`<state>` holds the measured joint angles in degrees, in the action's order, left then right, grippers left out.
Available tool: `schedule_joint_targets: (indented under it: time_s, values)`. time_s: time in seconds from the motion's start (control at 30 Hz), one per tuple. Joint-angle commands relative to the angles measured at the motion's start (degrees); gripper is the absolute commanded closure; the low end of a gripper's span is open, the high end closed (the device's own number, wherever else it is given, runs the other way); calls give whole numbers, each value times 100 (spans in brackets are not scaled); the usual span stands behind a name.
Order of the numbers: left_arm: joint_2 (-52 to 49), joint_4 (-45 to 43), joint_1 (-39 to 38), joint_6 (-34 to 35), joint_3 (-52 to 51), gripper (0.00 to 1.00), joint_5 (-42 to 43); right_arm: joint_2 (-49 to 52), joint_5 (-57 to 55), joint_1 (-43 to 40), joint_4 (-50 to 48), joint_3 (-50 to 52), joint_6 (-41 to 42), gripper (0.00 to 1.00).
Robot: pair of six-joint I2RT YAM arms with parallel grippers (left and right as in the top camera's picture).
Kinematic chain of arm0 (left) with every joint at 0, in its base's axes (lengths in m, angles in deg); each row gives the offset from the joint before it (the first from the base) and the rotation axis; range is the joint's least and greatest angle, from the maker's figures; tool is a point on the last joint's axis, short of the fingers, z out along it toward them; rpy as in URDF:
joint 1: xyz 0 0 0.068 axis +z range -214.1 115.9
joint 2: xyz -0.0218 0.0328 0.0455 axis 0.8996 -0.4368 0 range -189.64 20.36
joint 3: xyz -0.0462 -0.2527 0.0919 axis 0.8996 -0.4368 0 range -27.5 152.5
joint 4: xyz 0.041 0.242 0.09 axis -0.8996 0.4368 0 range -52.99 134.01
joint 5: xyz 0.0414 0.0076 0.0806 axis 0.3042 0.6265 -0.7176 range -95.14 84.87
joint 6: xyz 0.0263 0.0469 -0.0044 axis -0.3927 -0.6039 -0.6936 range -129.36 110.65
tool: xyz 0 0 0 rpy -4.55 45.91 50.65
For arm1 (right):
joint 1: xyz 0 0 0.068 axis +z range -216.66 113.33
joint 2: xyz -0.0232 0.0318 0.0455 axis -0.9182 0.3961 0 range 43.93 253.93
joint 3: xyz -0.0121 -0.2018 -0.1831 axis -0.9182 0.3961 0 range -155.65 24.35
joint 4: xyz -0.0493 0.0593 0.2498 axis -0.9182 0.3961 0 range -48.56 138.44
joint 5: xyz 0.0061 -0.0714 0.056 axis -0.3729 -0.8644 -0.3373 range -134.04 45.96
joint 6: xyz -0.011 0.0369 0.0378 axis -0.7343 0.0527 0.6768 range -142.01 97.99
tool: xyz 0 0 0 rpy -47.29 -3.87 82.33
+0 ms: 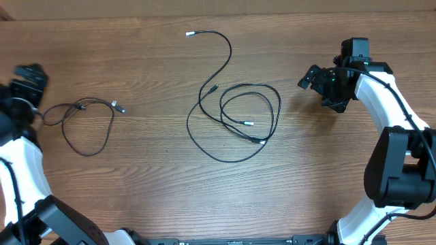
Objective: Untangle cables
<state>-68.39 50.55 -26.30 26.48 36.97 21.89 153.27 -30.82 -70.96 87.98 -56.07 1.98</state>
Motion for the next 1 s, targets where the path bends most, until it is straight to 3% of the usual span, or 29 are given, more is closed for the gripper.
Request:
schedule_joint_targets:
  time_s: [0.0, 0.07, 0.1, 0.2, 0.4, 0.57, 0.67, 0.8, 0.97]
  values:
    - [-192, 839, -391, -713, -68, 53, 737, -142, -31, 4, -13, -92, 0, 0]
    - [-284, 1401, -678, -1012, -72, 85, 640, -142, -31, 4, -13, -92, 2, 0]
    - [-345, 1604, -833, -1143, -72, 96, 584, -142, -31, 4, -13, -92, 2, 0]
    - [-566, 2079, -1403, -1604, -72, 96, 98, -142, -31, 4, -13, -92, 2, 0]
    - [-1233, 2216, -2398, -1655, -72, 95, -1764, -142, -31, 4, -13, -92, 0, 0]
    - [-1766, 2022, -2577, -1652, -72, 91, -1976, -142, -31, 4, -13, -92, 0, 0]
    - [-2175, 1939, -2583, -1641, -72, 96, -1974, -142, -31, 4, -13, -92, 0, 0]
    - [-2540, 1742, -2559, -1508, -72, 95, -2000, -142, -33, 4, -13, -92, 0, 0]
    - [-2675, 1635, -2457, -1504, -72, 93, -3018, -142, -31, 4, -13, -92, 2, 0]
